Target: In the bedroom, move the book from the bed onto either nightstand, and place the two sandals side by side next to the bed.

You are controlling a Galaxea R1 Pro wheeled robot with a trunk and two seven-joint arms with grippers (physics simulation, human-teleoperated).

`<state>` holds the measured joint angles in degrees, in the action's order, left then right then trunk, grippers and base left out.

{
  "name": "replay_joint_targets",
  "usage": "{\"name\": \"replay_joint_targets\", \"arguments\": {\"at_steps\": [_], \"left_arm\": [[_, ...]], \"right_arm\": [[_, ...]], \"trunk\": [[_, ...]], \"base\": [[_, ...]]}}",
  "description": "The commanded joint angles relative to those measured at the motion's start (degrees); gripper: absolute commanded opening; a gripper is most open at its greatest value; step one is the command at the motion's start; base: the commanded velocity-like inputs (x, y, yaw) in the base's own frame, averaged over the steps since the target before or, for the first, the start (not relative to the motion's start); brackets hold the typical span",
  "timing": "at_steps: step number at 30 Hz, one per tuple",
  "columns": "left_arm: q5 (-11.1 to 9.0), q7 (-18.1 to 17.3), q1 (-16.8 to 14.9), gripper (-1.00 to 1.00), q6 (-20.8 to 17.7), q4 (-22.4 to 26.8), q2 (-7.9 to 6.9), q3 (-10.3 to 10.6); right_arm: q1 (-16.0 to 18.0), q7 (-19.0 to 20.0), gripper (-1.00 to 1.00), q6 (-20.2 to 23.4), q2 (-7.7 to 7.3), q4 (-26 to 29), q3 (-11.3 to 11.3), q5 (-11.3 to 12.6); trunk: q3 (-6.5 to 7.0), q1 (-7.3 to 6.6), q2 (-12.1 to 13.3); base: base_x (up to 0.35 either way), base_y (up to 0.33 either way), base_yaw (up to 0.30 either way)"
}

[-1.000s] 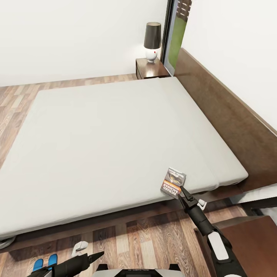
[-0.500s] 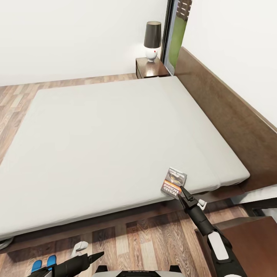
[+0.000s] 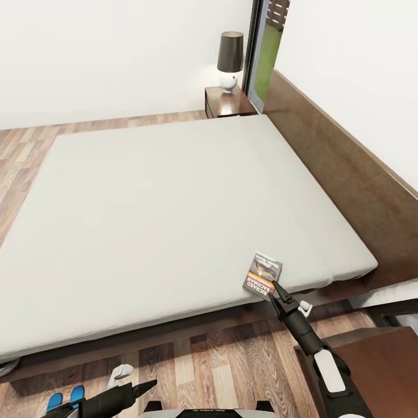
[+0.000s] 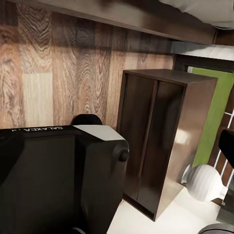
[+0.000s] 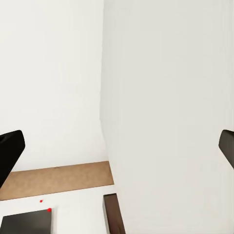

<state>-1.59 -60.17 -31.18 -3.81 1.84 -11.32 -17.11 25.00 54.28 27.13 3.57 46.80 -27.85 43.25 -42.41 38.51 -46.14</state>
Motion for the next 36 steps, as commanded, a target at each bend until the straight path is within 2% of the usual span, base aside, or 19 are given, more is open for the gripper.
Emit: {"name": "replay_joint_targets", "arguments": {"at_steps": [1, 15, 28, 36], "left_arm": [[-0.2, -0.2, 0.0, 1.0, -0.4, 0.0, -0.01, 0.0], [-0.2, -0.3, 0.0, 1.0, -0.5, 0.0, -0.01, -0.1], [-0.2, -0.4, 0.0, 1.0, -0.6, 0.0, -0.01, -0.1], [-0.2, -0.4, 0.0, 1.0, -0.6, 0.0, -0.01, -0.1]], "right_arm": [[0.0, 0.1, 1.0, 0.5, 0.05, 0.0, -0.2, 0.2], [0.0, 0.1, 1.0, 0.5, 0.03, 0.0, -0.2, 0.2], [0.0, 0.1, 1.0, 0.5, 0.03, 0.0, -0.2, 0.2], [0.0, 0.1, 1.0, 0.5, 0.03, 0.0, -0.2, 0.2]], "trunk": [[-0.04, 0.01, 0.0], [-0.04, 0.01, 0.0], [-0.04, 0.01, 0.0], [-1.47, 1.77, -3.2]], "base": [[0.0, 0.0, 0.0], [-0.099, 0.0, 0.0], [-0.009, 0.0, 0.0], [0.0, 0.0, 0.0]]}}
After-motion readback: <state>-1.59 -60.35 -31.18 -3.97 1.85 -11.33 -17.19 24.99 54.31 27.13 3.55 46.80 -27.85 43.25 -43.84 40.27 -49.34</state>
